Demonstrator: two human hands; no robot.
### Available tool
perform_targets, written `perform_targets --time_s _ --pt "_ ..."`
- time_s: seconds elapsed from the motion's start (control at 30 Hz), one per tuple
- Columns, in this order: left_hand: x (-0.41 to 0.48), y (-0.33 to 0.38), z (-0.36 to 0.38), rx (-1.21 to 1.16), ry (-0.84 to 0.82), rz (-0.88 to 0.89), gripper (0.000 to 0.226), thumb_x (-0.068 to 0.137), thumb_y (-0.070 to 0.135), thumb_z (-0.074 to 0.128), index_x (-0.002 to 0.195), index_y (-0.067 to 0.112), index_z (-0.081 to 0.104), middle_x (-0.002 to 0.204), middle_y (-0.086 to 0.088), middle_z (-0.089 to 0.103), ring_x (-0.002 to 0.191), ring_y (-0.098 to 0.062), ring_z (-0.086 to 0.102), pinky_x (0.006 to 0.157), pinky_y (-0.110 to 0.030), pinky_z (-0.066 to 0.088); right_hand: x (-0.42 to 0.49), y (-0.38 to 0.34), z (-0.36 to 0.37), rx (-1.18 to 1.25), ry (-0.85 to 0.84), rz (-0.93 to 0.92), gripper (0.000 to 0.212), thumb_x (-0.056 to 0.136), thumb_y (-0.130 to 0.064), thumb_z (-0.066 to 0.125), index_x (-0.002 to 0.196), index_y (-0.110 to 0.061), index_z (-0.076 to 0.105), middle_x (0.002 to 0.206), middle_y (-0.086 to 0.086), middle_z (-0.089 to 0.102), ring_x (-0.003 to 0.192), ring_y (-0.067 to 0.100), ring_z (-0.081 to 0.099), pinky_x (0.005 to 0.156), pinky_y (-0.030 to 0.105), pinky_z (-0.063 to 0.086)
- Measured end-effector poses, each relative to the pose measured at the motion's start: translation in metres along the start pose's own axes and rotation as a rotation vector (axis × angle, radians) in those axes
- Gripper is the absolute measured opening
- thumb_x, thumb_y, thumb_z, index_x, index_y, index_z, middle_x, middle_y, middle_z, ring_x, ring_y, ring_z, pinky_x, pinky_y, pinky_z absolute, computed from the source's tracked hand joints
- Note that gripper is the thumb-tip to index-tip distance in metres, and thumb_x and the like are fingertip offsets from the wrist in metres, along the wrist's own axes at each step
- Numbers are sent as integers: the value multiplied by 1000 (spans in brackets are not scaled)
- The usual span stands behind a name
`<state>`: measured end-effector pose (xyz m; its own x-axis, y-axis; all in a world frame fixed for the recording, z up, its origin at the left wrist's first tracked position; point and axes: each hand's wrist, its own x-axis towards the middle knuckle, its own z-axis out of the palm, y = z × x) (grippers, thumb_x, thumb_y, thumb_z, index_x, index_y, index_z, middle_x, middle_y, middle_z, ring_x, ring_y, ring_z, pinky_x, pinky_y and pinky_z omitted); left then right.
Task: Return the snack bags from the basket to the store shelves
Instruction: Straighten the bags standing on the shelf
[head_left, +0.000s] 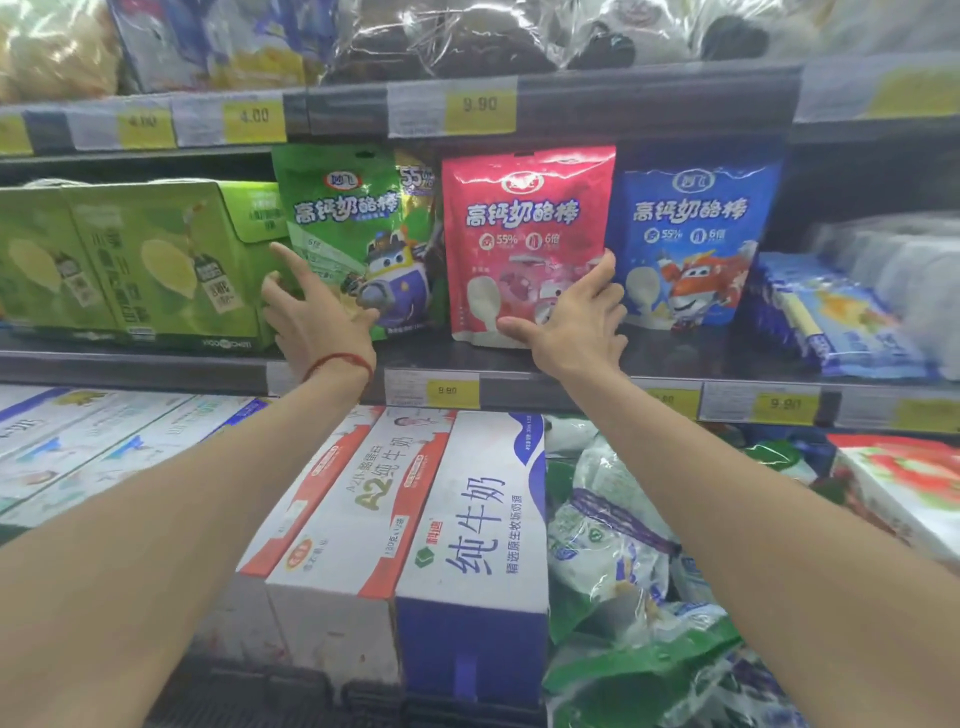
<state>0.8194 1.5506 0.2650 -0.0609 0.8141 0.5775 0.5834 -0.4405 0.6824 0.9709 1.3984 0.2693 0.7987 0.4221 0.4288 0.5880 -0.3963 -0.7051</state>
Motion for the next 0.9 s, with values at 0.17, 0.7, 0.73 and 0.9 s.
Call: perform_targets --time_s 0.17,0.7,0.73,0.9 --pt "-9 20 8 -28 -44 12 107 80 -3 70 156 20 0 162 -15 0 145 -35 16 99 -47 48 -3 -1 0 -12 52 -21 138 70 -54 87 158 -13 -10 149 16 27 137 36 33 104 54 39" --pt "18 39 53 -148 -252 -169 125 78 40 79 153 23 -20 159 -19 -23 150 -39 -5 120 -51 8 1 0 7 -25 35 -45 141 73 -56 84 158 -13 -21 151 19 31 140 38 38 107 54 39" --pt "20 38 55 -153 -268 -159 123 79 39 78 153 28 -20 160 -19 -22 150 -39 -5 120 -52 10 1 0 7 -29 39 -50 142 73 -57 83 158 -12 -21 151 18 31 139 38 38 106 54 40" --pt "30 31 65 -107 -298 -84 107 84 42 72 150 48 -13 161 -20 -12 146 -46 11 115 -57 21 1 -1 10 -62 68 -73 142 72 -61 82 158 -11 -19 151 16 32 138 36 40 105 51 42"
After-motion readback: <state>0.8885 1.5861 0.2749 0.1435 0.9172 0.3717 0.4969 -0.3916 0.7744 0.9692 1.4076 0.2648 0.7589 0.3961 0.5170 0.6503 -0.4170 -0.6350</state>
